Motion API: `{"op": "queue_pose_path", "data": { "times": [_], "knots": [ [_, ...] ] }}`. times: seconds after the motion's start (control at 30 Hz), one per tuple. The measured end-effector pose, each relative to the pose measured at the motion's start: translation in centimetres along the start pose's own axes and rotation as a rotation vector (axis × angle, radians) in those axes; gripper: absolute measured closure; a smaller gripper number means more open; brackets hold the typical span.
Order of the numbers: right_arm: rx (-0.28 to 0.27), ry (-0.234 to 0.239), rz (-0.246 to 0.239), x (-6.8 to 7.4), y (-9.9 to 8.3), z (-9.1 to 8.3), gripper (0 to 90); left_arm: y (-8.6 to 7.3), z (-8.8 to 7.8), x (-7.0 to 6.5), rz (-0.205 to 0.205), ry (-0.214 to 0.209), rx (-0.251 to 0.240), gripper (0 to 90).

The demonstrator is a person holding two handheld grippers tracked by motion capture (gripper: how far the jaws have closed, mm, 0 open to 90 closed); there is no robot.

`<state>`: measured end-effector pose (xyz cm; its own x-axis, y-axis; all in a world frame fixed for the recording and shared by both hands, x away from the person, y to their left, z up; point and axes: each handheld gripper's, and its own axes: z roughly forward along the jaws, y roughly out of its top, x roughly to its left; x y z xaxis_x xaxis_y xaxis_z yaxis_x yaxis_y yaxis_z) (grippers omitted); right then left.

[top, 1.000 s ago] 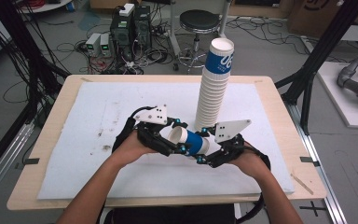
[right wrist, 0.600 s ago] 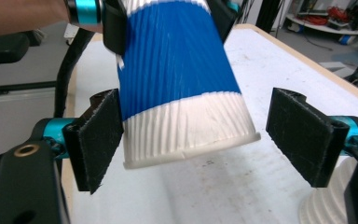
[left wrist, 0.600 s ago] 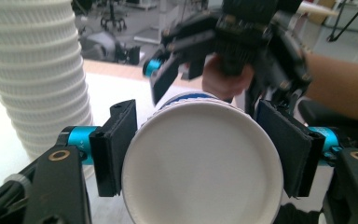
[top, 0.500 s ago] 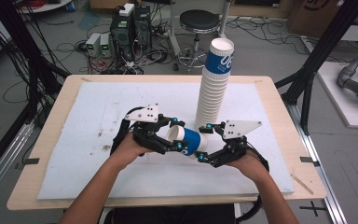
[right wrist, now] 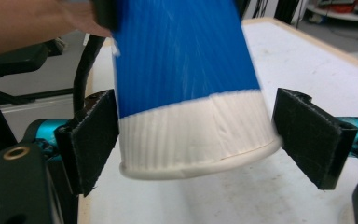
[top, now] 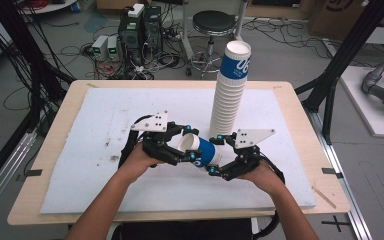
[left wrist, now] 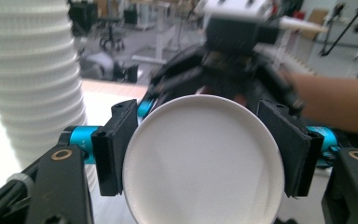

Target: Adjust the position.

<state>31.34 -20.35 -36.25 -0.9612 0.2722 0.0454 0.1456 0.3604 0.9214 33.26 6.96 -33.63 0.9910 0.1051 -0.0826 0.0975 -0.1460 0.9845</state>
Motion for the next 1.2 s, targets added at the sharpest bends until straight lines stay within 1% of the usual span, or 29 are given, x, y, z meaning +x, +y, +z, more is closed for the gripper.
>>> {"op": "queue_pose_path", "data": {
  "times": [0.1, 0.13, 0.17, 0.23, 0.27, 0.3, 0.33, 0.37, 0.4, 0.47, 0.57, 0.6, 0.63, 0.67, 0.7, 0.77, 0.8, 0.83, 0.9, 1.0, 1.03, 1.1, 1.17, 1.2],
  "knots": [
    [0.0, 0.006, 0.003, 0.1, 0.0, 0.3, 15.6, -0.1, 0.0, 0.0, -0.007, -0.006, 0.009, 31.6],
    [0.014, 0.023, -0.037, 0.0, 0.0, 0.1, 19.6, -0.1, -0.1, 0.1, -0.024, -0.014, 0.016, 31.6],
    [0.015, 0.025, -0.038, 0.0, 0.0, -0.1, 21.4, -0.2, -0.1, 0.1, -0.037, -0.016, 0.024, 31.5],
    [0.035, 0.033, -0.07, 0.0, 0.1, -0.3, 24.7, -0.2, 0.0, 0.0, -0.044, -0.016, 0.053, 31.1],
    [0.05, 0.03, -0.089, 0.0, 0.2, -0.4, 26.1, -0.3, 0.0, 0.0, -0.043, -0.016, 0.071, 30.9],
    [0.071, 0.035, -0.098, 0.0, 0.2, -0.4, 27.2, -0.3, 0.1, -0.1, -0.045, -0.007, 0.087, 30.2],
    [0.082, 0.035, -0.107, 0.0, 0.3, -0.5, 27.7, -0.4, 0.1, -0.1, -0.042, -0.006, 0.104, 29.0],
    [0.097, 0.04, -0.105, 0.1, 0.4, -0.5, 28.1, -0.5, 0.2, -0.1, -0.043, -0.007, 0.123, 28.2],
    [0.105, 0.043, -0.117, 0.1, 0.5, -0.6, 28.5, -0.5, 0.2, -0.1, -0.038, -0.008, 0.148, 27.6],
    [0.127, 0.053, -0.131, 0.0, 0.7, -0.8, 29.1, -0.7, 0.2, -0.1, -0.027, -0.028, 0.182, 27.5],
    [0.181, 0.062, -0.17, 0.2, 0.9, -0.7, 29.7, -1.1, 0.3, -0.2, -0.008, -0.057, 0.205, 29.9],
    [0.19, 0.066, -0.186, 0.2, 1.0, -0.7, 29.8, -1.2, 0.3, -0.2, -0.011, -0.06, 0.202, 30.2],
    [0.195, 0.067, -0.186, 0.2, 1.0, -0.8, 29.6, -1.4, 0.2, 0.0, -0.011, -0.065, 0.196, 30.4],
    [0.191, 0.066, -0.183, 0.2, 1.0, -0.8, 28.1, -1.5, 0.1, 0.1, -0.022, -0.069, 0.178, 30.5],
    [0.178, 0.06, -0.167, 0.2, 1.0, -0.7, 25.1, -1.6, 0.0, 0.2, -0.02, -0.072, 0.166, 30.4],
    [0.134, 0.045, -0.109, 0.2, 1.0, -0.7, 20.1, -1.9, -0.2, 0.4, -0.03, -0.064, 0.139, 30.2],
    [0.099, 0.03, -0.081, 0.2, 1.0, -0.7, 18.6, -2.0, -0.3, 0.4, -0.034, -0.064, 0.12, 30.2],
    [0.068, 0.025, -0.069, 0.1, 0.9, -0.8, 18.6, -2.1, -0.5, 0.5, -0.038, -0.061, 0.104, 30.2],
    [0.024, 0.013, -0.045, 0.0, 0.7, -0.9, 18.3, -2.2, -0.7, 0.5, -0.04, -0.055, 0.06, 30.3],
    [-0.022, 0.015, -0.009, -0.2, 0.4, -1.0, 17.2, -2.1, -1.0, 0.5, -0.039, -0.061, 0.005, 30.4],
    [-0.028, 0.018, -0.004, -0.2, 0.4, -0.9, 15.2, -2.0, -0.9, 0.5, -0.038, -0.068, -0.008, 30.4],
    [-0.032, 0.035, 0.0, -0.1, 0.4, -0.6, 15.1, -2.0, -0.8, 0.4, -0.037, -0.076, -0.019, 30.4],
    [-0.026, 0.046, -0.011, 0.0, 0.4, -0.3, 16.8, -2.0, -0.6, 0.4, -0.036, -0.087, -0.013, 30.4],
    [-0.022, 0.054, -0.024, 0.1, 0.4, -0.2, 18.1, -2.0, -0.6, 0.4, -0.032, -0.084, -0.006, 30.5]
  ]
}}
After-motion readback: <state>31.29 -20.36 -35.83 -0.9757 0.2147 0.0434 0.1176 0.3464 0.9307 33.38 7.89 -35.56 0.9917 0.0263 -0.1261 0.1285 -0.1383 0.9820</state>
